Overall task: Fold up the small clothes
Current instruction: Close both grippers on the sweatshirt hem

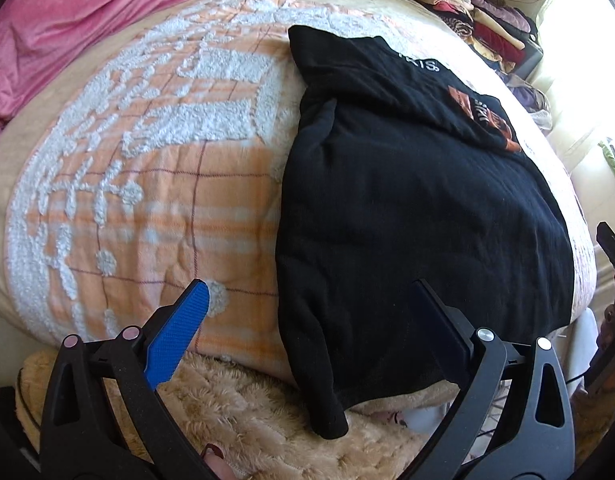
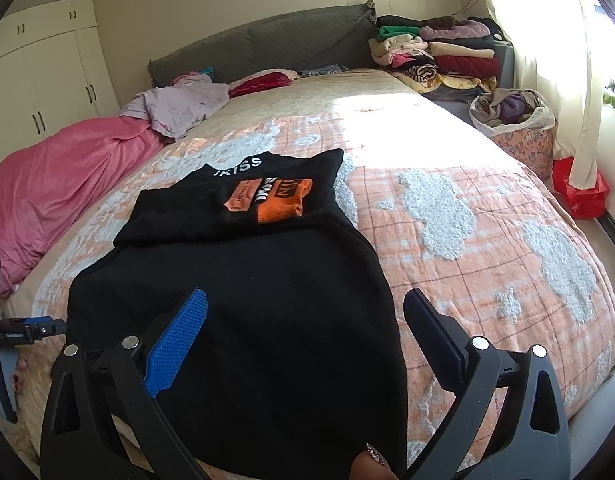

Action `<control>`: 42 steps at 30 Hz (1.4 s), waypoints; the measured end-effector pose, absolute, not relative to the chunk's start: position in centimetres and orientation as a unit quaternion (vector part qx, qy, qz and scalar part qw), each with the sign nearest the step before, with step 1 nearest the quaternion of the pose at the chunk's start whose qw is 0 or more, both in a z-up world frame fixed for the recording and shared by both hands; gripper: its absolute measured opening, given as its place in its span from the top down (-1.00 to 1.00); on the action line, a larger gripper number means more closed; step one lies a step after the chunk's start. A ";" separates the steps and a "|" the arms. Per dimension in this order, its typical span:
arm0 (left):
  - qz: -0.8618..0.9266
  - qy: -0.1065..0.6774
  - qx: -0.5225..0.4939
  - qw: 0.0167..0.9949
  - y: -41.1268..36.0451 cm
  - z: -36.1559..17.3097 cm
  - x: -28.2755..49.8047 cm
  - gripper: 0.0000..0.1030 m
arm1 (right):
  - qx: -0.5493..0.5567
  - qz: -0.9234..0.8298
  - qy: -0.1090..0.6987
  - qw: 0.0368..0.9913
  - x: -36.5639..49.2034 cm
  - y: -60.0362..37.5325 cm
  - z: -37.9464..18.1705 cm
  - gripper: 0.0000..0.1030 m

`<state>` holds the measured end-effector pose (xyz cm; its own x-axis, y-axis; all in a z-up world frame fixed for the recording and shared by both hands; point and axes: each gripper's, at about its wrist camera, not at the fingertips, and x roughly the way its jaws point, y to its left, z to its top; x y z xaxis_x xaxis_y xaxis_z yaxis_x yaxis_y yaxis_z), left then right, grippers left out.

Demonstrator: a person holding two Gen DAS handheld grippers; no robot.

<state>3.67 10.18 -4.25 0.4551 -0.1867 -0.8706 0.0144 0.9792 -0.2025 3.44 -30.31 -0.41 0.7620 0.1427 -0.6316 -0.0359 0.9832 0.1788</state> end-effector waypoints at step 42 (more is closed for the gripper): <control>-0.122 0.559 -0.118 0.812 9.9 -6.4 2.2 -0.17 | 0.120 0.076 0.473 0.869 -1.1 -34.5 -7.5 0.66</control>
<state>2.23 9.94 -6.41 0.3456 -0.3307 -0.8782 0.0660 0.9421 -0.3288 -1.13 -34.48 -7.50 0.5407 0.2460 -0.8044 -0.0186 0.9595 0.2809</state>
